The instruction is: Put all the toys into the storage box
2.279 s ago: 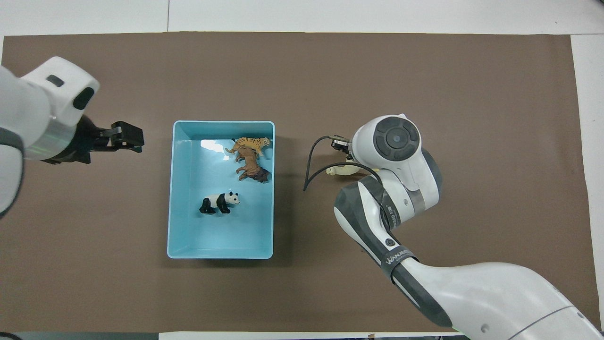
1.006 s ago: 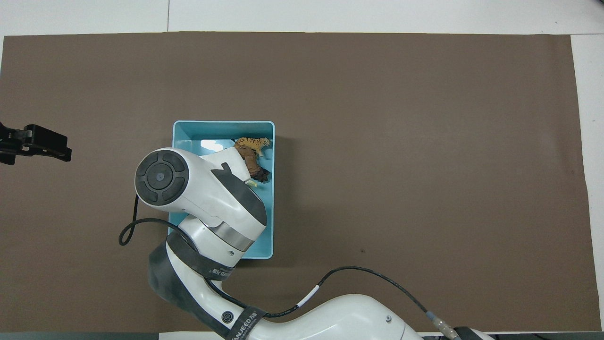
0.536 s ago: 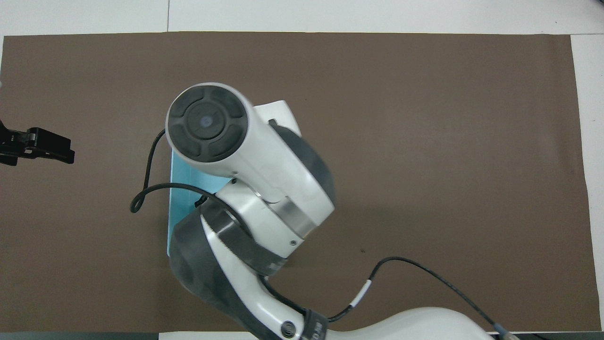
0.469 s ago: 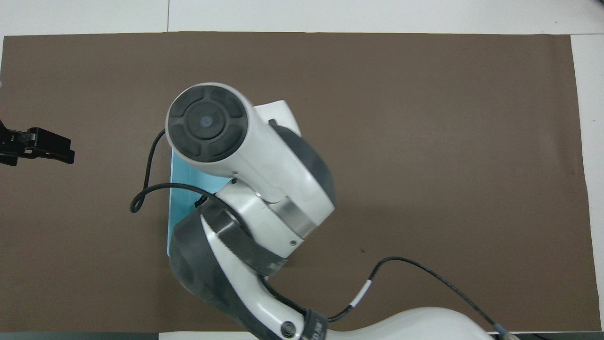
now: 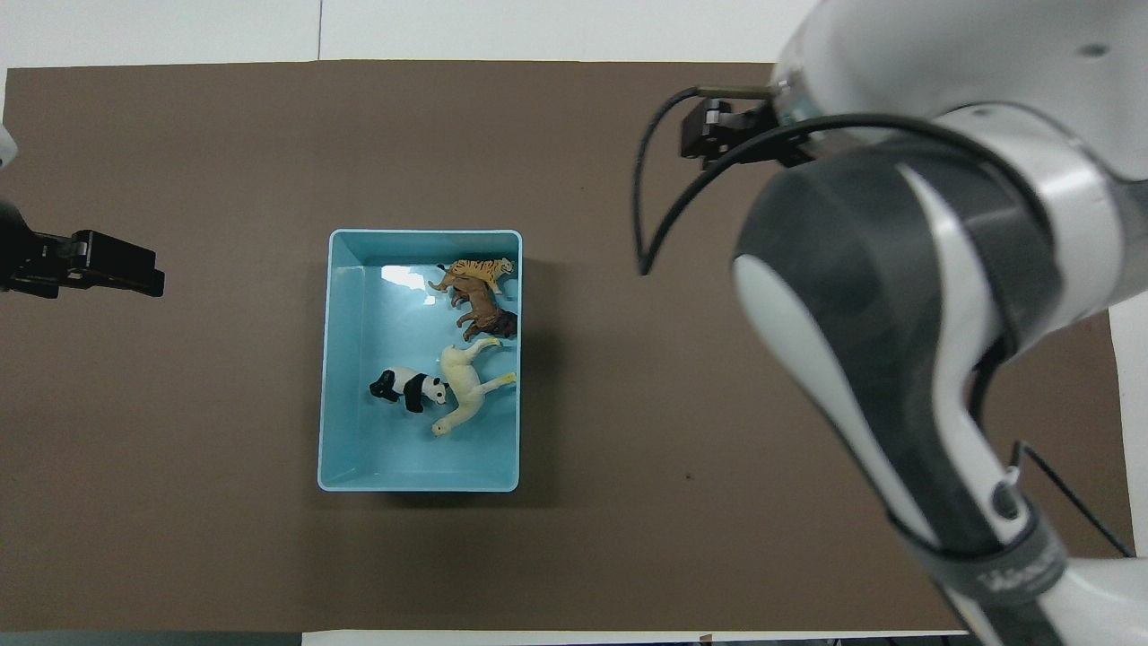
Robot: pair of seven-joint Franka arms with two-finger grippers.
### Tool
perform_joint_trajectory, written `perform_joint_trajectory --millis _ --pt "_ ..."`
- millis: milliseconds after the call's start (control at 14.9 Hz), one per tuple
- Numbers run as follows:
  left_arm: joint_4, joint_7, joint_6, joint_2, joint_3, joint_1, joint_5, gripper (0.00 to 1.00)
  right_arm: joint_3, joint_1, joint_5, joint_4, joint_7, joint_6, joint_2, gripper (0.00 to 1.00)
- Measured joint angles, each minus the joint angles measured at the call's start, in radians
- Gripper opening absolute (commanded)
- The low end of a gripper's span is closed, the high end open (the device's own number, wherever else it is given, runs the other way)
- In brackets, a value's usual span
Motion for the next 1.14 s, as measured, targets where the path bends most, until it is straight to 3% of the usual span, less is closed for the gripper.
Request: perform_joint_trajectory --millis 134,335,737,939,1140 --pt "0.0 0.0 0.0 0.0 0.002 -0.002 0.0 1.0 0.001 -0.103 0.001 -0.025 -0.148 -0.008 -0.016 1.0" --pt "-0.001 0.0 0.0 0.0 0.005 -0.002 0.0 1.0 0.003 -0.191 0.005 -0.141 -0.2 -0.033 -0.086 1.0" --pt "-0.007 0.0 -0.001 0.0 0.007 -0.002 0.0 1.0 0.005 -0.217 0.005 -0.484 -0.198 -0.032 -0.338 1.0" --pt "-0.008 0.0 -0.001 0.0 0.01 -0.002 0.0 1.0 0.006 -0.237 0.004 -0.596 -0.198 0.023 -0.395 1.0" --pt "-0.009 0.0 -0.001 0.0 0.017 -0.002 0.0 1.0 0.006 -0.251 0.004 -0.633 -0.198 0.054 -0.406 1.0"
